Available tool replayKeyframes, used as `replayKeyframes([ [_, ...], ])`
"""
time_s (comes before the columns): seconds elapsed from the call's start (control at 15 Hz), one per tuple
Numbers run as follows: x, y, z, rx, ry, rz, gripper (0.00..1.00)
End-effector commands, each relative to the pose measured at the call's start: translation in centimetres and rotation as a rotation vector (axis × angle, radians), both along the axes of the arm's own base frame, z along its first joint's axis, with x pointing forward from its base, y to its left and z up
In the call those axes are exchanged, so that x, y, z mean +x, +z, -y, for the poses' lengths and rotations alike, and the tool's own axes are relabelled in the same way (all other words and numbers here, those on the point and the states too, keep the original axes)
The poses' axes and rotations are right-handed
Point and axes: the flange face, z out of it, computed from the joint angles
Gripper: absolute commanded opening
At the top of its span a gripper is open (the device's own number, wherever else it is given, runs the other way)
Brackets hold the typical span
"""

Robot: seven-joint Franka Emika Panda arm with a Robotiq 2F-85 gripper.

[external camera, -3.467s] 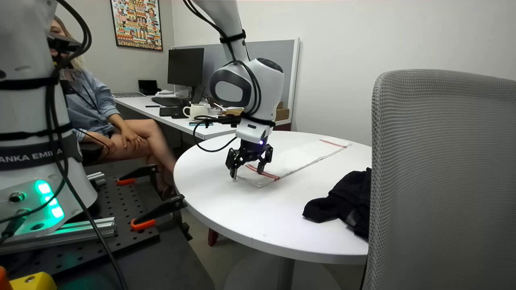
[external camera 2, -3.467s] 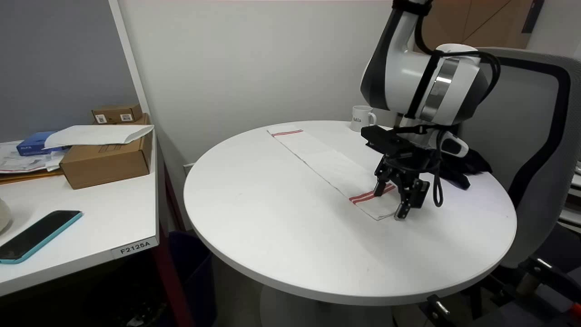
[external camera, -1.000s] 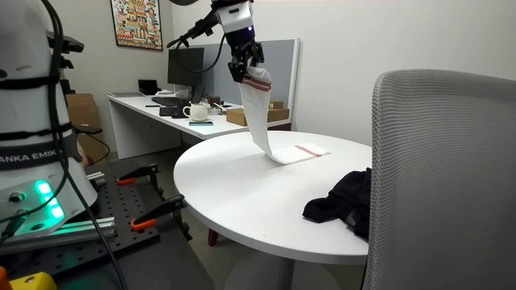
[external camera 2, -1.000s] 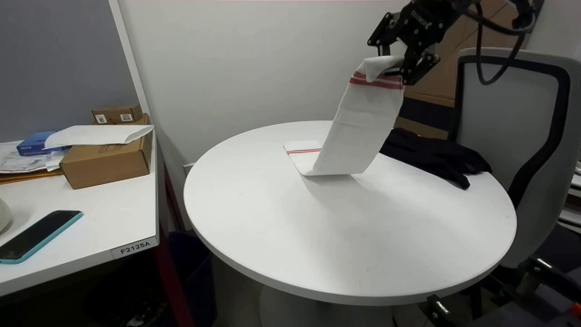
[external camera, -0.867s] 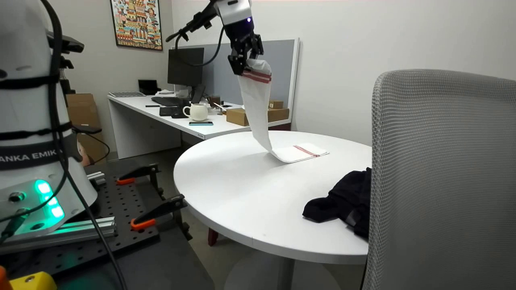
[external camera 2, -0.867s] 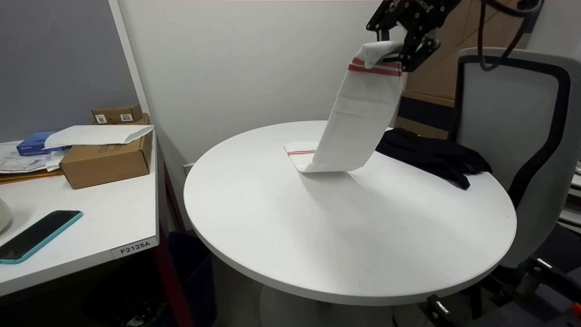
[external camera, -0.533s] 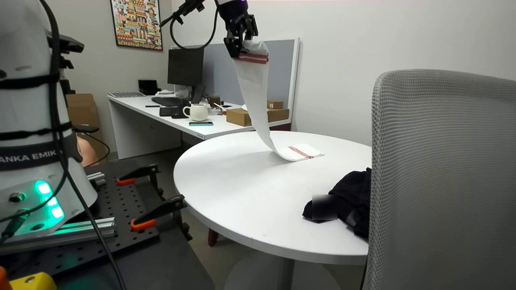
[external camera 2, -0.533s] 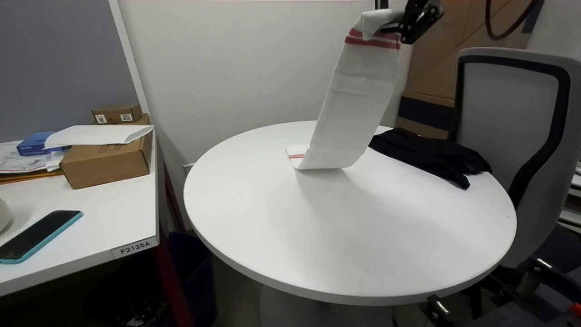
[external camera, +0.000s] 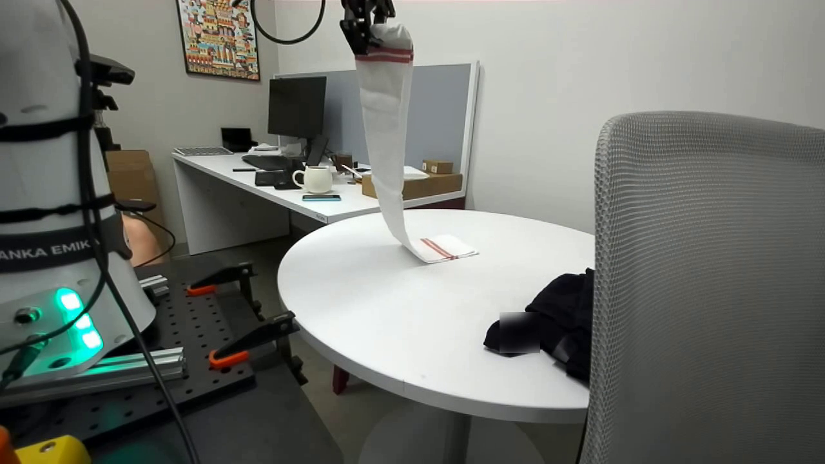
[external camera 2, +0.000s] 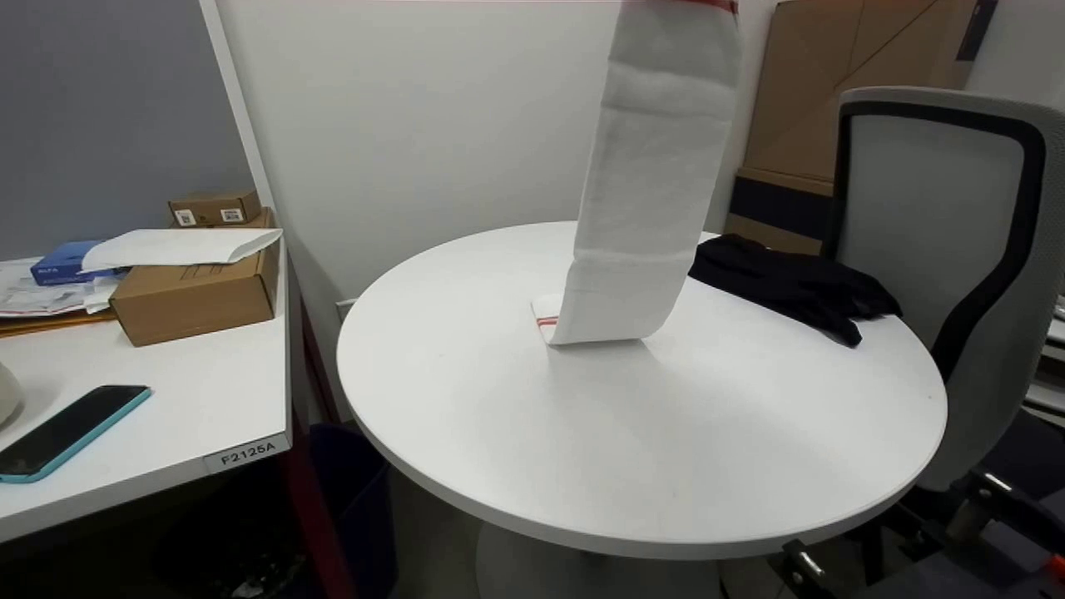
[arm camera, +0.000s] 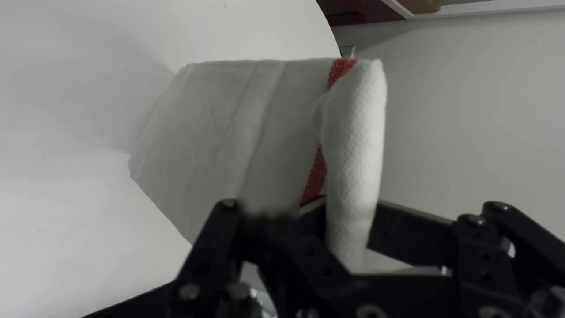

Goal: Fold the towel four times over

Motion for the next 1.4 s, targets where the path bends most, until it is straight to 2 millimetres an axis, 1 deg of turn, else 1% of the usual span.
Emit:
replayKeyframes([
  [0.0,2.1,2.4,1.1,-0.002,-0.001,-0.012,0.00],
  [0.2,6.1,3.2,2.2,-0.013,0.015,-0.029,0.00],
  [0.33,9.6,3.1,2.6,-0.019,0.029,-0.048,0.00],
  [0.53,14.8,2.1,2.1,-0.020,0.056,-0.094,0.00],
  [0.8,20.7,-0.3,1.3,-0.028,0.094,-0.162,0.00],
  [1.07,25.1,-2.0,1.2,-0.037,0.115,-0.203,0.00],
  [1.33,28.4,-3.6,1.2,-0.028,0.122,-0.232,0.00],
])
